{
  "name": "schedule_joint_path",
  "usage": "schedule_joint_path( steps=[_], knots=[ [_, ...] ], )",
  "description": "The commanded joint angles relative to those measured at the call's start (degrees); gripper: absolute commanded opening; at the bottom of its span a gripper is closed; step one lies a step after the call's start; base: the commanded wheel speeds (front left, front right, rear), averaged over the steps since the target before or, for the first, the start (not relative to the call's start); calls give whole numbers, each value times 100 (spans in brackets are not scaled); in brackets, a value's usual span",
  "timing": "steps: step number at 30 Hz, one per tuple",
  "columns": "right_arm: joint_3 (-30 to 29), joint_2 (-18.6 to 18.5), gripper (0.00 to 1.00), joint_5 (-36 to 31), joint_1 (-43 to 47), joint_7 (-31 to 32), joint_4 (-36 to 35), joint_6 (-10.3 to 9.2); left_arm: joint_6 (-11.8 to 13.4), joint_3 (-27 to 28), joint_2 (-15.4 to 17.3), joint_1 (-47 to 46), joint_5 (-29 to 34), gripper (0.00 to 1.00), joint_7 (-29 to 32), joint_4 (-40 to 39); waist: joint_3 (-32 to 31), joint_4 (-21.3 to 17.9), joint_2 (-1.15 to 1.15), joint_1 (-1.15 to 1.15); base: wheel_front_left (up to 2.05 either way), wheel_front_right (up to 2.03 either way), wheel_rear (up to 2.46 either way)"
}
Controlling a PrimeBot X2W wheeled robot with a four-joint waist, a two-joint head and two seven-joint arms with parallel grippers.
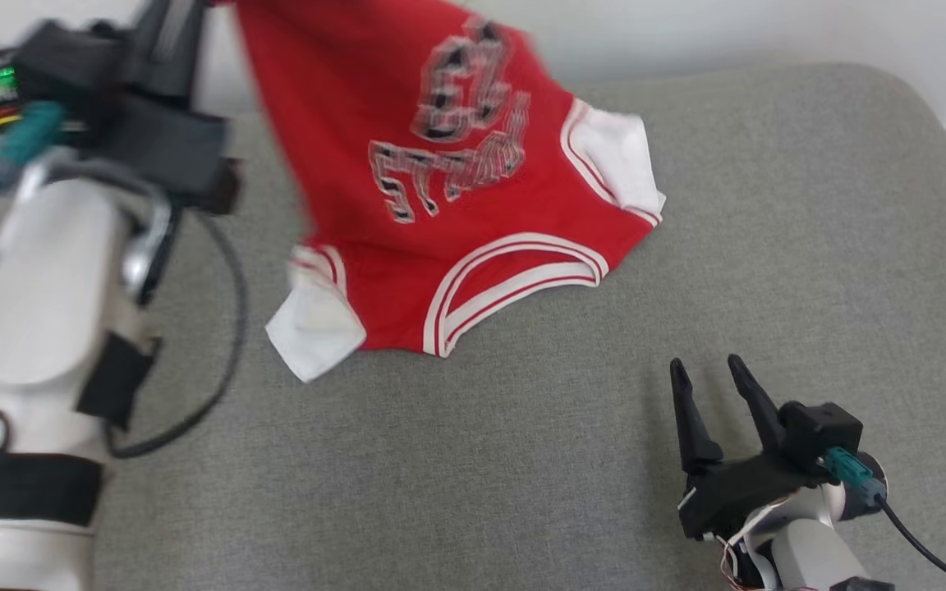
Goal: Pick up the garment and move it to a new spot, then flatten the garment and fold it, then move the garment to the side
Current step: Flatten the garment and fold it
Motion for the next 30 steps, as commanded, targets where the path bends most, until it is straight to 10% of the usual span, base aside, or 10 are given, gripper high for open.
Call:
schedule_joint_path(
  steps=[1, 14, 15, 16, 17, 30],
  knots=[
    [37, 0, 100, 47, -44, -4, -44, 0, 69, 168, 71, 108, -126, 0, -9, 112, 160, -42, -1, -1, 0, 0, 0],
    [417, -211, 100, 115, -235, -4, -217, 0, 132, 973, 55, 1874, -216, 0, -9, 188, 338, 256, -1, -1, 0, 0, 0],
    [471, -236, 100, 124, -240, -4, -233, 0, 126, 1026, -6, 1981, -220, 15, -9, 166, 327, 283, -1, -1, 0, 0, 0],
    [531, -251, 100, 133, -256, -3, -246, 0, 120, 1081, -70, 2086, -227, 71, -9, 135, 318, 301, -1, -1, 0, 0, 0],
    [583, -270, 100, 148, -278, -3, -260, 0, 102, 1114, -128, 2161, -206, 100, -9, 90, 311, 327, -1, -1, 0, 0, 0],
    [1918, -378, 100, 472, -673, -4, -136, 0, 76, 1601, -685, 3280, -94, 100, -9, -352, 224, 747, -1, -1, 0, 0, 0]
  ],
)
